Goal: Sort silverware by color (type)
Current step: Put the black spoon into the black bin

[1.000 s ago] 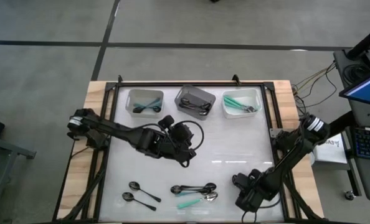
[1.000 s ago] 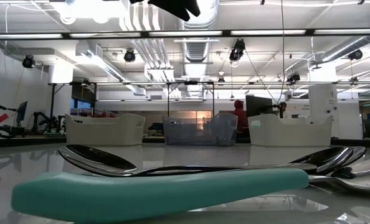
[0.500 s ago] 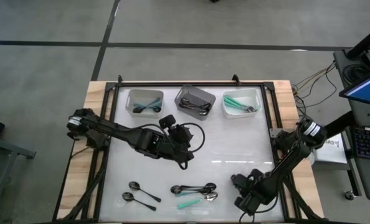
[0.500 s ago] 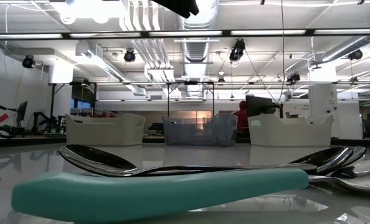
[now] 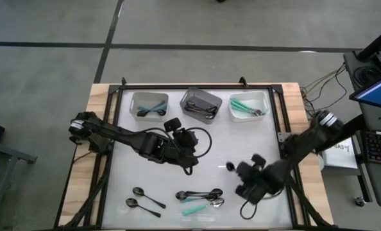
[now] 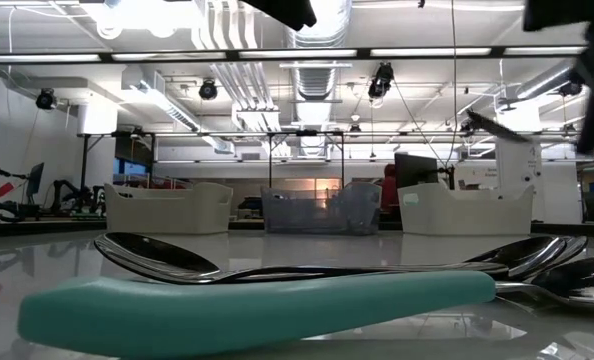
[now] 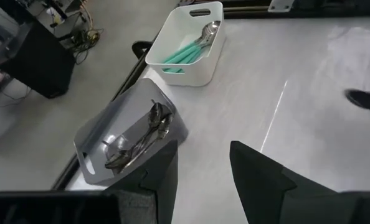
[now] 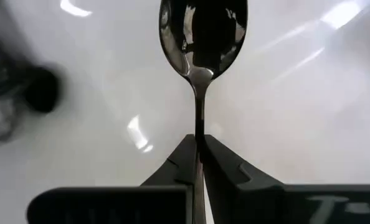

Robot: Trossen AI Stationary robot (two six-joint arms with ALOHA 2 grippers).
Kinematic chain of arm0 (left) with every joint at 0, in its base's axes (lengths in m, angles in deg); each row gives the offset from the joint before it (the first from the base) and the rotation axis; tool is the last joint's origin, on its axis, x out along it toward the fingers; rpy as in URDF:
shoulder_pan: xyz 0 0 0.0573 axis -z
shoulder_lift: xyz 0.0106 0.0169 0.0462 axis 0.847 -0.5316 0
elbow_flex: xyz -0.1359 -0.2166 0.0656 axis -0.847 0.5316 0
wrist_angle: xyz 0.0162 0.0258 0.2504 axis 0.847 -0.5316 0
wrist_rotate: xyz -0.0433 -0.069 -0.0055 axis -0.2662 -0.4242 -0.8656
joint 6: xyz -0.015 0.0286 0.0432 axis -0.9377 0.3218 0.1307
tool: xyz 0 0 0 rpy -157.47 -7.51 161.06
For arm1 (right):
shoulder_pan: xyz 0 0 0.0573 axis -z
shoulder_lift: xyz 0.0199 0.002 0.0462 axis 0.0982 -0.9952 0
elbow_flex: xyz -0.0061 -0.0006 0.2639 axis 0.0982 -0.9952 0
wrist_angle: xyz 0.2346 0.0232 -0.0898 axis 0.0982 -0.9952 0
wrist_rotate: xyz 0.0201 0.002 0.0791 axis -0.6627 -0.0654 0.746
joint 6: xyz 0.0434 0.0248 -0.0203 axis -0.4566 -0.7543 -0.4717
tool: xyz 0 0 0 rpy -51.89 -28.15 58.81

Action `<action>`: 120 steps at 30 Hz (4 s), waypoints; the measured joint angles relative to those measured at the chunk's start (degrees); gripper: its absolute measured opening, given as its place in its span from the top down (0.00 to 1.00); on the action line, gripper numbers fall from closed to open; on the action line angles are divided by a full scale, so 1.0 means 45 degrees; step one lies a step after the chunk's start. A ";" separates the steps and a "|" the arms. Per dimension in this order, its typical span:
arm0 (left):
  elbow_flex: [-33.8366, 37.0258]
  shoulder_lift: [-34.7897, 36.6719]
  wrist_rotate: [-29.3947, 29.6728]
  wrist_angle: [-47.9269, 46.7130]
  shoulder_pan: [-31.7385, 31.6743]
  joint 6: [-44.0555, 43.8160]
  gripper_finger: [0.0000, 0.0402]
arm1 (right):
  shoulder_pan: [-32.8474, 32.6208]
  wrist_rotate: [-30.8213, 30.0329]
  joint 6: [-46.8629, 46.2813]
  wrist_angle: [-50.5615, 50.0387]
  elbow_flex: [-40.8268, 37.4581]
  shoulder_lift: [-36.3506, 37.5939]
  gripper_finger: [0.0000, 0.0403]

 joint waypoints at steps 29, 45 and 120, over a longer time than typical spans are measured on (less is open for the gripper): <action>0.0000 -0.0335 0.0963 0.0684 0.2815 -0.3623 0.68 | 1.2398 -0.0735 1.5226 1.1033 -0.0001 -0.0190 0.98; 0.0000 -0.0338 0.1057 -0.0287 0.2842 -0.3533 0.68 | 1.3445 0.0601 1.5606 0.9733 0.2547 -0.3324 0.97; 0.3575 -0.3907 -0.6114 0.6943 0.3702 -0.1612 0.68 | -0.0350 0.0427 0.6431 0.1453 0.2732 0.0832 0.69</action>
